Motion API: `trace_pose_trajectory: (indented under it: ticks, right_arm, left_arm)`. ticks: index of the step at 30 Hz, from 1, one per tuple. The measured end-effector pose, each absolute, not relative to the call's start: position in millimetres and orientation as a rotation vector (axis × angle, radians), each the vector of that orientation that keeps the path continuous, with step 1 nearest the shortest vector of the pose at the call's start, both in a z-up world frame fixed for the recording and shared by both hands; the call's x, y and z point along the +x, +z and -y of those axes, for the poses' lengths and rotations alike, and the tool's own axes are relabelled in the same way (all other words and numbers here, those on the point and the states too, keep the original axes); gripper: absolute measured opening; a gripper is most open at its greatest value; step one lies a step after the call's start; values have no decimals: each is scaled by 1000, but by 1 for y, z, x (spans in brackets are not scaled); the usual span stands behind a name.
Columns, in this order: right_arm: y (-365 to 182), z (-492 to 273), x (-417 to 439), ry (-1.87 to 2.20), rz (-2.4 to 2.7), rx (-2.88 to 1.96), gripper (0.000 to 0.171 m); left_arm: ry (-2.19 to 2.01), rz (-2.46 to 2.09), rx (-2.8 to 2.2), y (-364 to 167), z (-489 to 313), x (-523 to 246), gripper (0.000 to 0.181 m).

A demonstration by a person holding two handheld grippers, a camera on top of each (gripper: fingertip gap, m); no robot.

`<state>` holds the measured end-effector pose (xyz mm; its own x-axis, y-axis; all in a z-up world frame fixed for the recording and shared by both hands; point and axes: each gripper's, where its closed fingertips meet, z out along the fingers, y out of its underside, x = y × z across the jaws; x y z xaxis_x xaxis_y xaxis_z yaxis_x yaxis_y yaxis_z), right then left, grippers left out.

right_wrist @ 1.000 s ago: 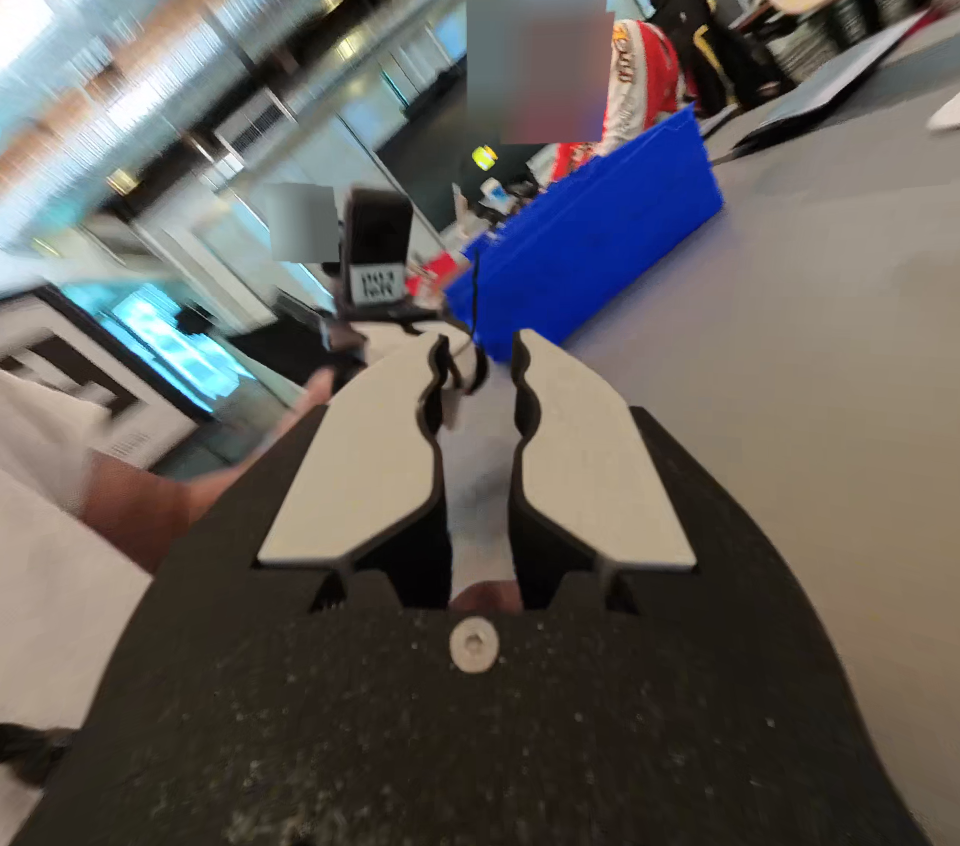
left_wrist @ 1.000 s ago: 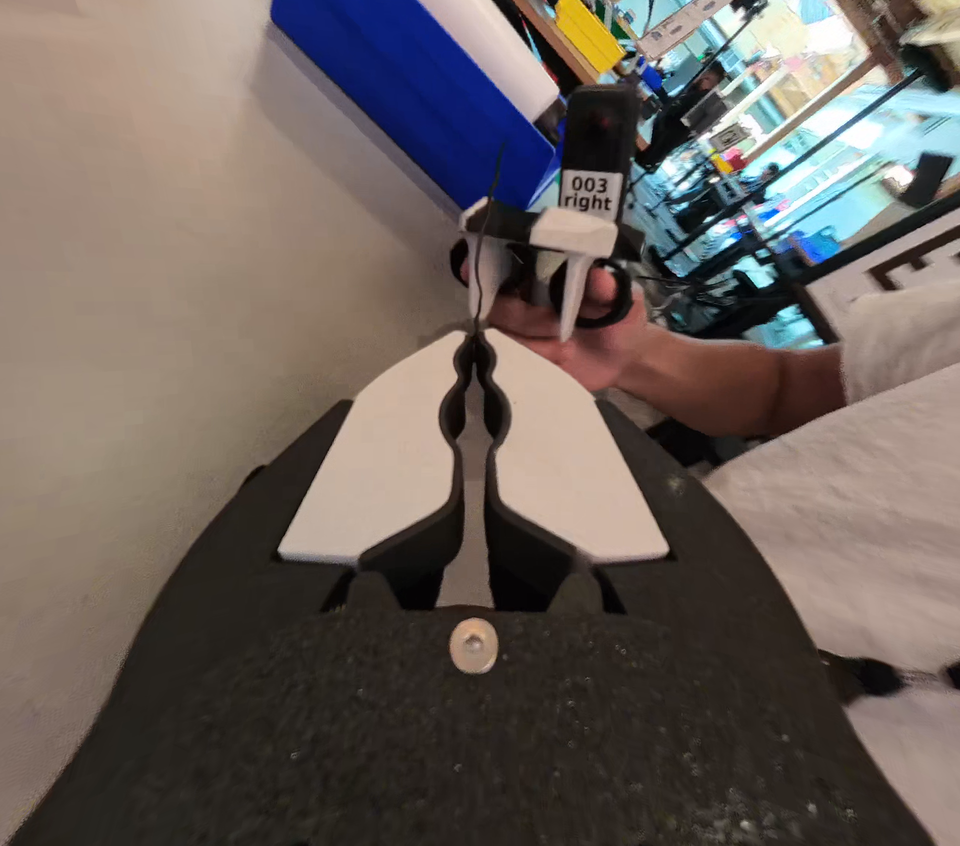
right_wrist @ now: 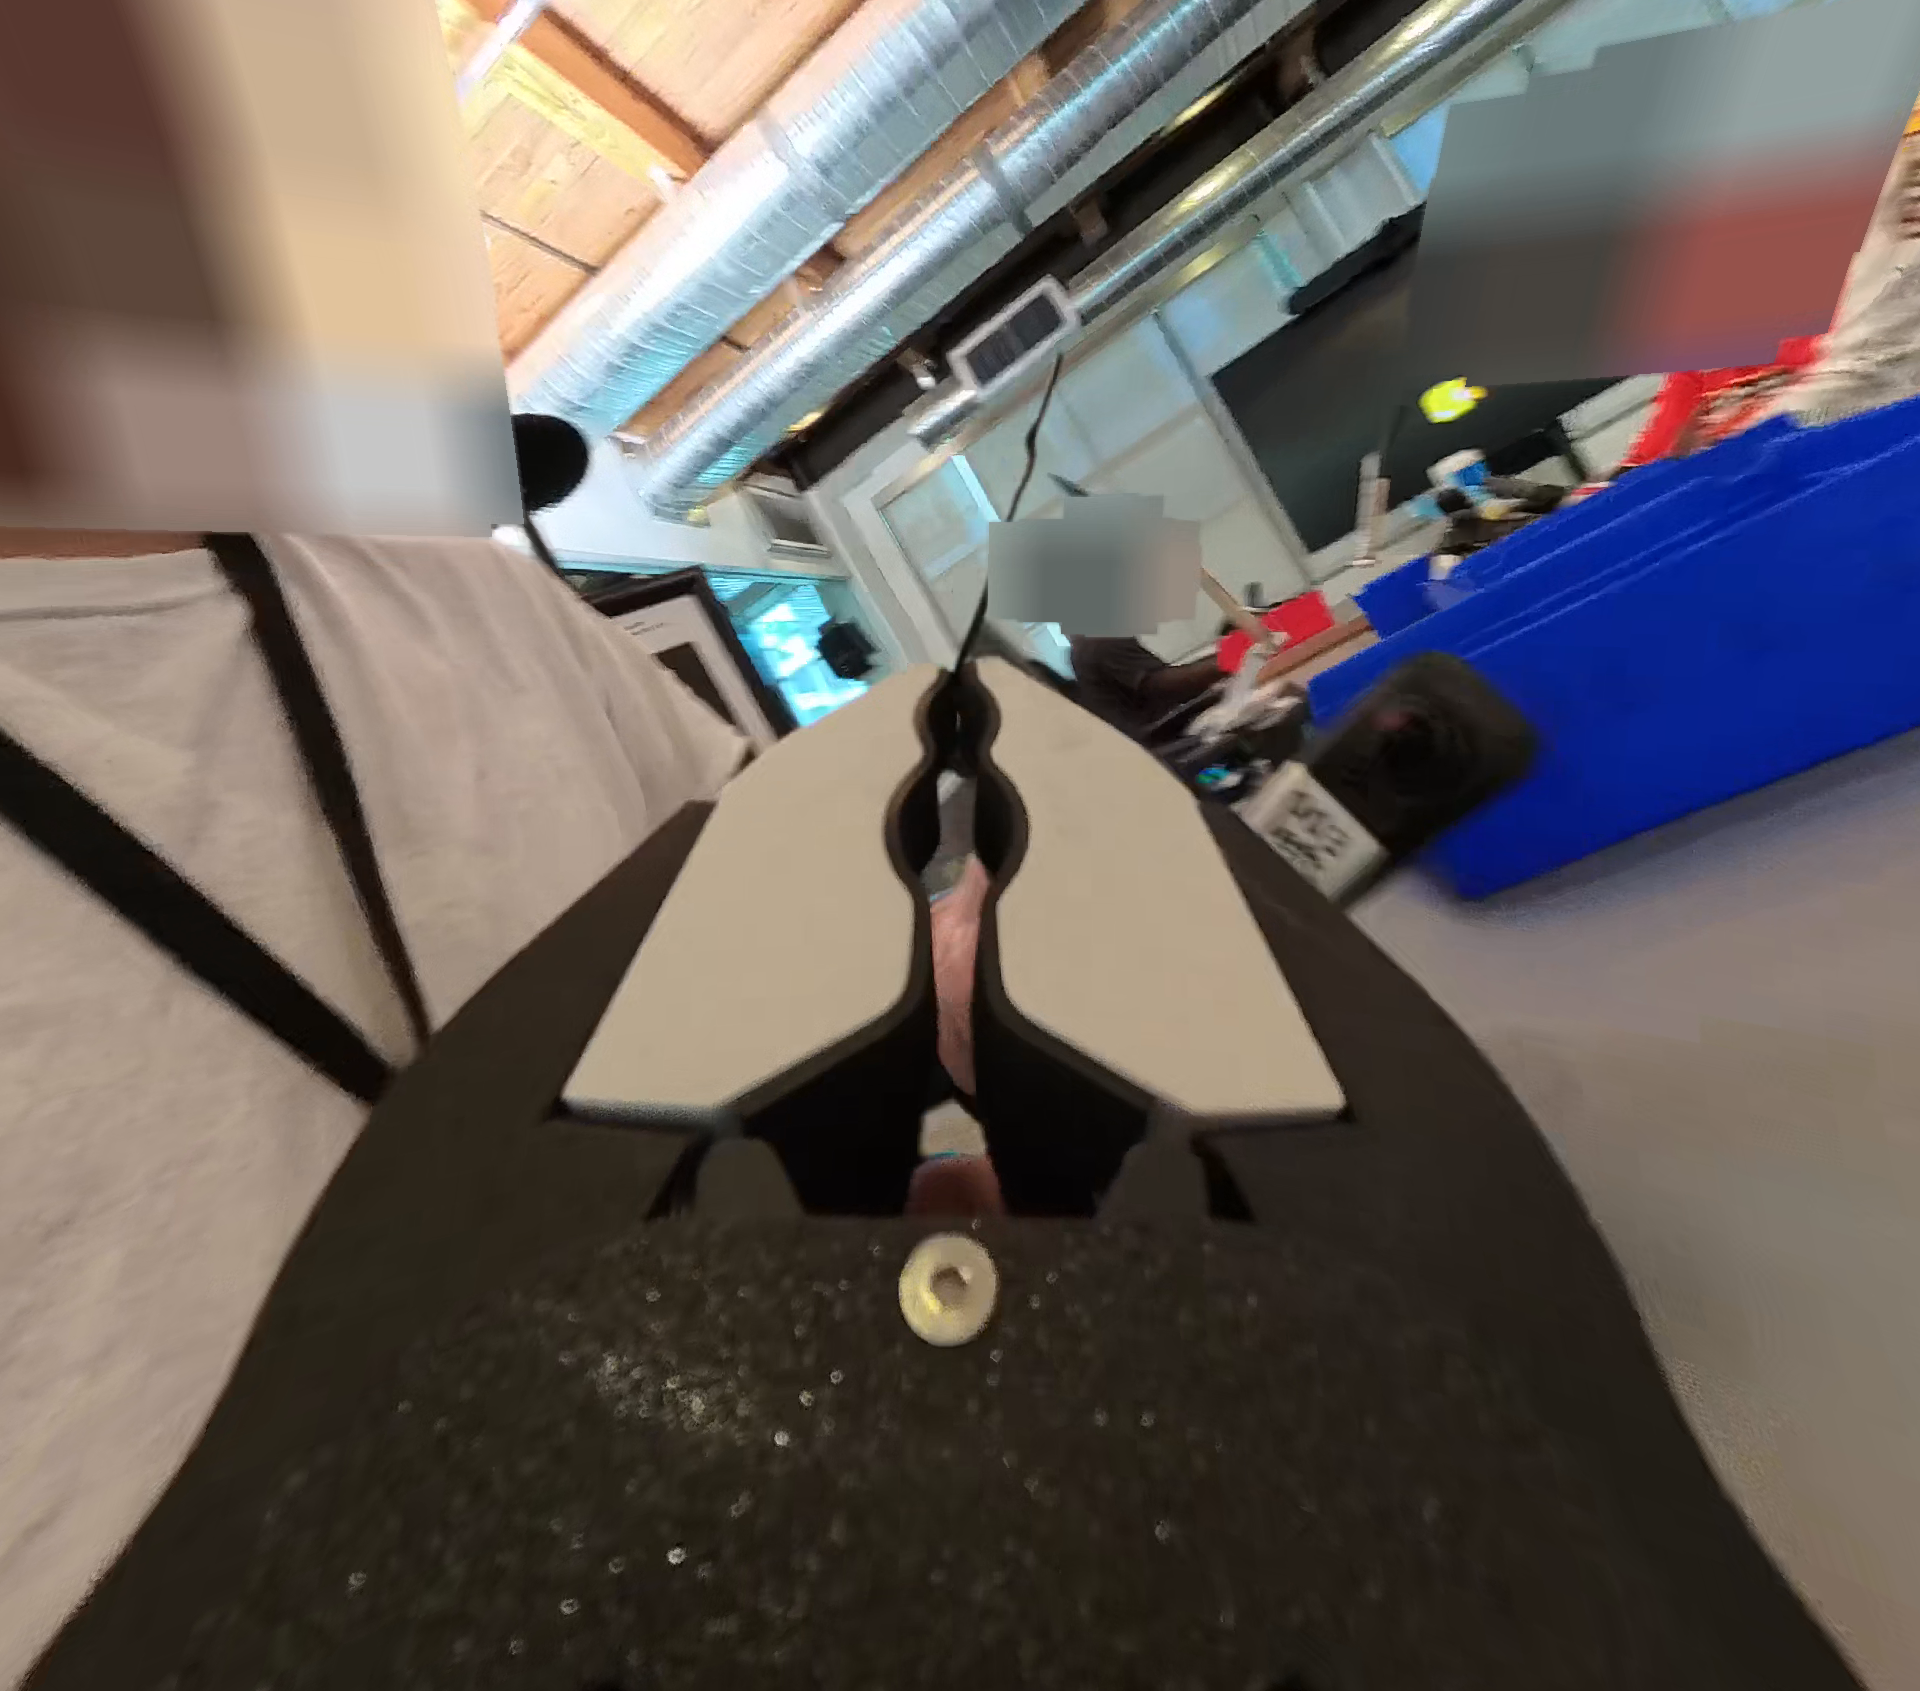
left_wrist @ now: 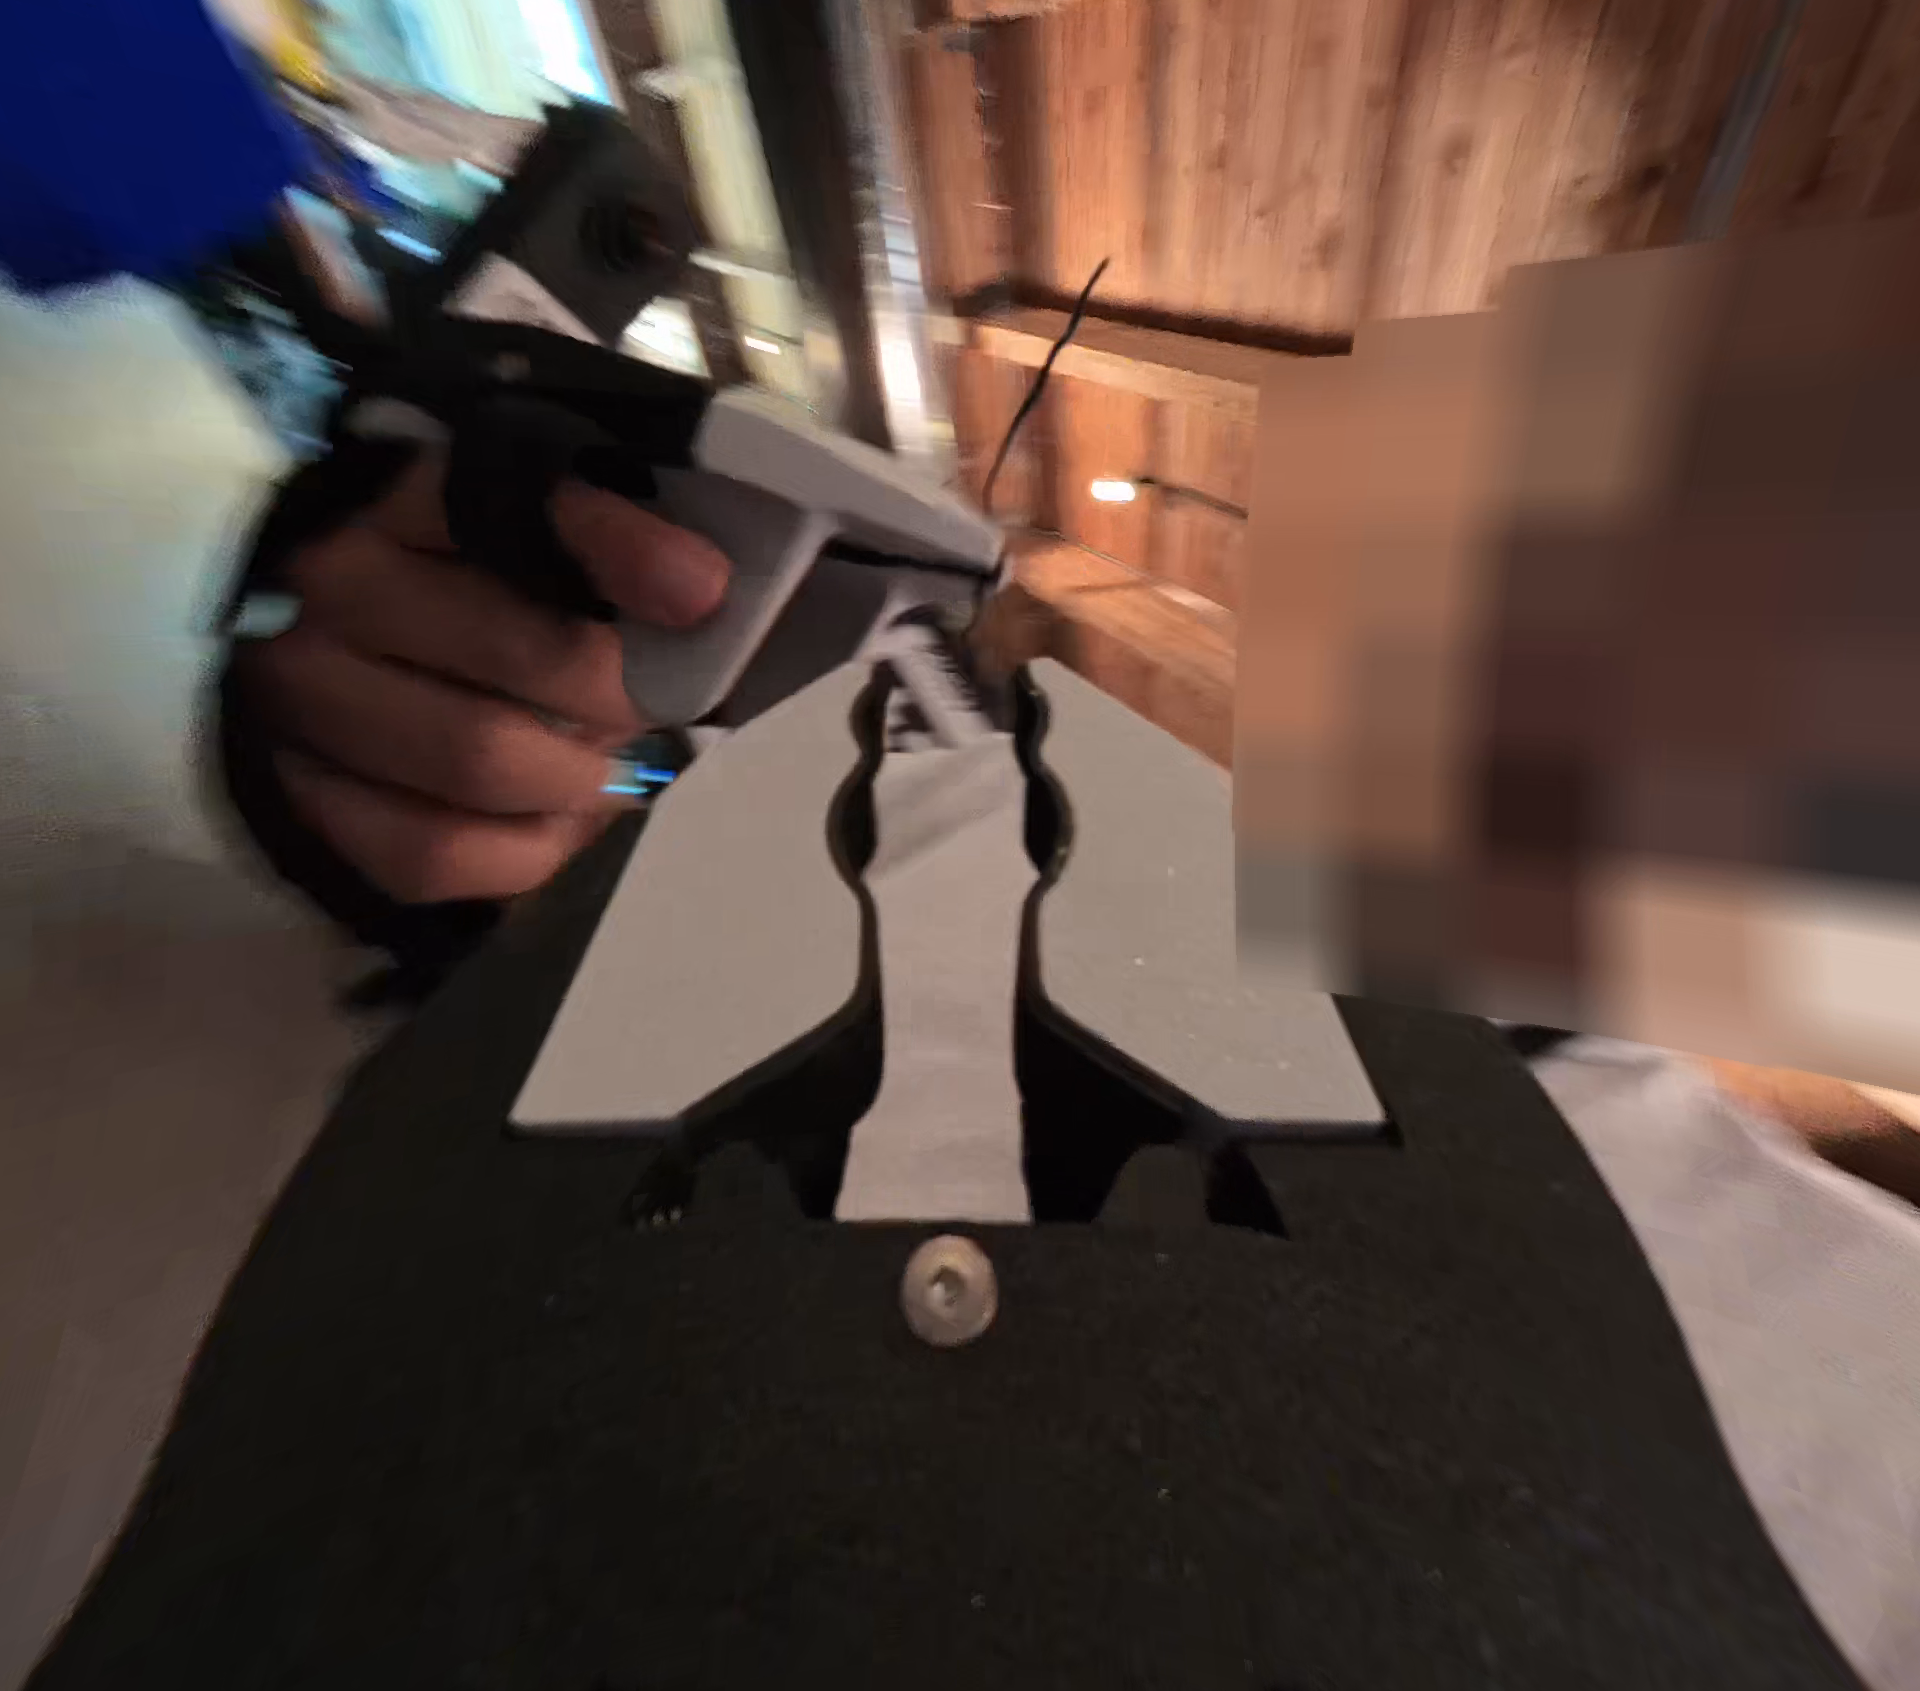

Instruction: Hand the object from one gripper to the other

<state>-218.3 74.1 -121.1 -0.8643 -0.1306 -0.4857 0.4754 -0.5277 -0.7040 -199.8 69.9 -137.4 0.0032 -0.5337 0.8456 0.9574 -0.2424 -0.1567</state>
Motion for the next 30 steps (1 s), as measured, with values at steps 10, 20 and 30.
trace_pose_trajectory:
  ticks: [10,20,30]
  right_arm:
    - [-145,-153,-291,-2139,-2411,1313,0]
    - [-206,-360,-329,-577,-2614,2141,1]
    - [-267,-360,-326,80,-2581,1857,1]
  left_arm:
    - [-441,689,-1699,-229,-54,-241,43]
    - [-237,666,-1814,-233,-41,-249,43]
    - [-92,732,-1936,-252,-20,-268,43]
